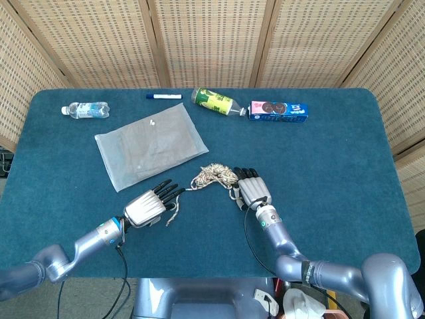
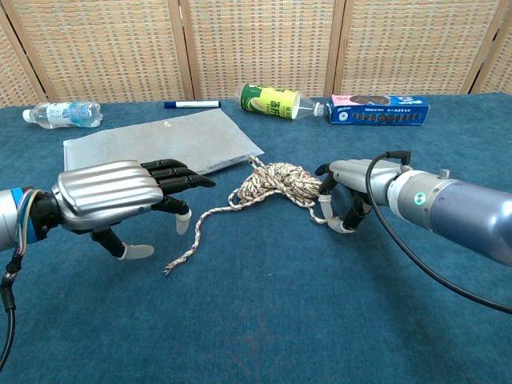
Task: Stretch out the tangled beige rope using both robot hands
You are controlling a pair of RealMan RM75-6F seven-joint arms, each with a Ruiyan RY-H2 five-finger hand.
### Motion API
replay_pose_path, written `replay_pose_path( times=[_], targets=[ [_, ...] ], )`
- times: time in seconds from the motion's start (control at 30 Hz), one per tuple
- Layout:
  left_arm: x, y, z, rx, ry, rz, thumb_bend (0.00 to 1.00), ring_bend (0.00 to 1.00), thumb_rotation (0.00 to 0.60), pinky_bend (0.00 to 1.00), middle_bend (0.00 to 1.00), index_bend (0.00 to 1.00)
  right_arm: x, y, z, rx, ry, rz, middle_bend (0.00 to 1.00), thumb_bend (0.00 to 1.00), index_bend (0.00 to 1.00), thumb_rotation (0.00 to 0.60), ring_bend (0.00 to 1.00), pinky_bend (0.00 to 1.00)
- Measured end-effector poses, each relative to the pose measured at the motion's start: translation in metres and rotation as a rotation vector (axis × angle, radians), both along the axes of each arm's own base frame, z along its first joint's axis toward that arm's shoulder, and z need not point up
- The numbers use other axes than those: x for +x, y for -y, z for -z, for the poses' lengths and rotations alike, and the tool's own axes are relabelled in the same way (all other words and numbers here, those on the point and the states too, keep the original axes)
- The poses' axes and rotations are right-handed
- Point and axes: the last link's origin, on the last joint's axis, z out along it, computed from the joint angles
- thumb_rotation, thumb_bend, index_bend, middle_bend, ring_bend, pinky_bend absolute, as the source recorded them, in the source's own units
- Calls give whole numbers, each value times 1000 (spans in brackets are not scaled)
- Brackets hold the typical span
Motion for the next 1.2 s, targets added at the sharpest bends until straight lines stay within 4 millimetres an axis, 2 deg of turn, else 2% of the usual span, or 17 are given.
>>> replay_pose_path(
  times=[0.5, 1.0, 1.2],
  targets=[
    [16, -5, 28, -7, -71, 57, 363, 0, 600, 0, 0, 421, 1, 4, 5, 13, -3, 5, 30, 461, 664, 600, 0, 0],
    [15, -1, 37, -17, -71, 62, 376, 0, 600, 0, 0, 508, -3, 6, 1, 8, 8, 12, 36, 461, 668, 600, 0, 0],
    [15, 1, 40, -20, -57, 62, 410, 0, 600, 0, 0, 555, -5, 6, 2, 11, 8, 15, 50, 461, 670, 600, 0, 0]
  ],
)
